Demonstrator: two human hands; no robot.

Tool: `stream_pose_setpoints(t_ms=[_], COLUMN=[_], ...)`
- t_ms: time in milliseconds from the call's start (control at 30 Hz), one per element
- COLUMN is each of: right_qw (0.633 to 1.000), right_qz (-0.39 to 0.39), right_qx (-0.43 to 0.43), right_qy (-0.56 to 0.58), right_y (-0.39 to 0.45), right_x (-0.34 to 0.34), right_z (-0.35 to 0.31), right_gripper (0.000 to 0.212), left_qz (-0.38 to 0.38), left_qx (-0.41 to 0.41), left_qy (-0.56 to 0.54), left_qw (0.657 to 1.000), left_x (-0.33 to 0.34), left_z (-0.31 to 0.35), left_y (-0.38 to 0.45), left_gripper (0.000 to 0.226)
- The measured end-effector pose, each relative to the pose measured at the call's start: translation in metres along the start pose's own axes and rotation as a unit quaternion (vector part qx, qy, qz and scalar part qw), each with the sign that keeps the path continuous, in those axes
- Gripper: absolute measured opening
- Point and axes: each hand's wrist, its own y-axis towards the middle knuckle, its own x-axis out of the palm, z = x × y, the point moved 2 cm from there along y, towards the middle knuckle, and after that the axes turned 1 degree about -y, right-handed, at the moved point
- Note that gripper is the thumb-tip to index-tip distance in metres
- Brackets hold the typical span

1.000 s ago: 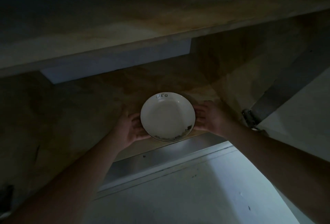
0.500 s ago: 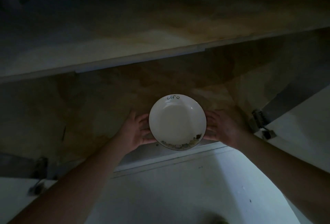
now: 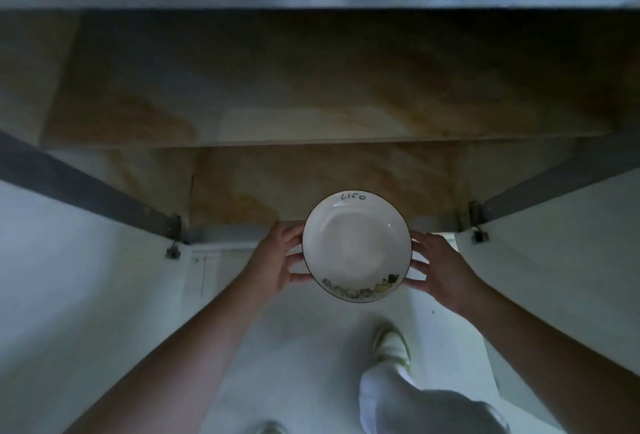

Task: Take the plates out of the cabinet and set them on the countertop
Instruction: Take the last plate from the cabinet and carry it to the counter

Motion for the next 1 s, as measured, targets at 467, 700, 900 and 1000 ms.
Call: stream_pose_setpoints(t_ms=[467,700,900,1000], right_qw=[0.999,1.0,0.999,0.998], right_qz=[0.0,0.02,0.022,0.004], right_qx=[0.035,0.004,-0.023,-0.032], right_qy=[-0.006,0.014,0.028,0.055], right_y=[-0.228,-0.365,-0.474,-0.519], right_x=[0.05,0.084,0.091,0.086], right_z=[-0.034,-0.081,-0.116,-0.125], right_gripper=[0.043,0.042,0.046,0.049], left_qz=[0.043,-0.016,-0.077,-0.11], left_qx=[0.009,0.029,0.034,0.044], left_qy=[-0.011,-0.035,-0.049,-0.042], left_qw=[0.999,0.999,0.995,0.992], left_x=[0.001,0.003,0.014,0.026], left_z=[0.031,0.07,0.087,0.102], left_y=[-0.254,-0.393,-0.497,-0.535], left_gripper=[0.052,0.051,0.049,0.049])
